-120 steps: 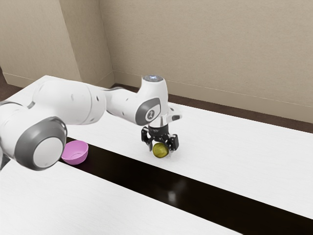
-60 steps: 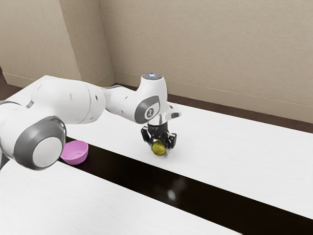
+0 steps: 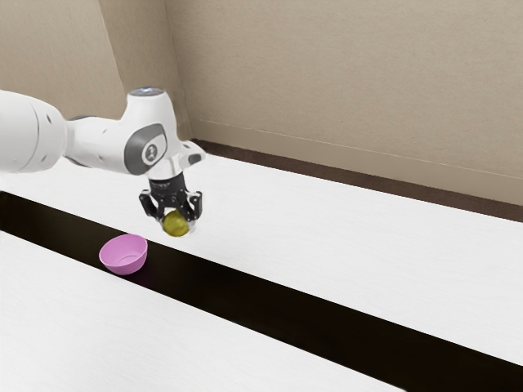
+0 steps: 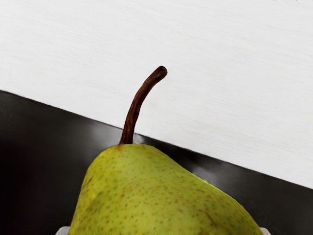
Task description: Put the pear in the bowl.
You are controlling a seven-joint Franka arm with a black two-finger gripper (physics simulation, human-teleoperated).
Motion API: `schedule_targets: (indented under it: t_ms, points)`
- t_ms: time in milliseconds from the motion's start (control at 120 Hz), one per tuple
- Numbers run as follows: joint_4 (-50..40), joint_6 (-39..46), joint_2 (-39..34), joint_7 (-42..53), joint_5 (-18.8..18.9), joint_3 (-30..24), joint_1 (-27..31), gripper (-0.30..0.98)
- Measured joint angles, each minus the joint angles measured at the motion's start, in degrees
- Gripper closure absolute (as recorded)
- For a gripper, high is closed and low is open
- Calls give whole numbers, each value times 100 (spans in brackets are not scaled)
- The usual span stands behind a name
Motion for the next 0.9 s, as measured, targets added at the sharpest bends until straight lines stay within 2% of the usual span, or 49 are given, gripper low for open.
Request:
schedule_targets:
  t_ms: [158,292,692,900]
  points:
    - [-761,7,-599,-28,78,4,682,38]
    - [-1006,12,-770,-52,111,2,1010,39]
    - [-1105,364,-410,-144,167,-4,1235,45]
    - [-1090,434,-347,-115,86,-3,1240,23]
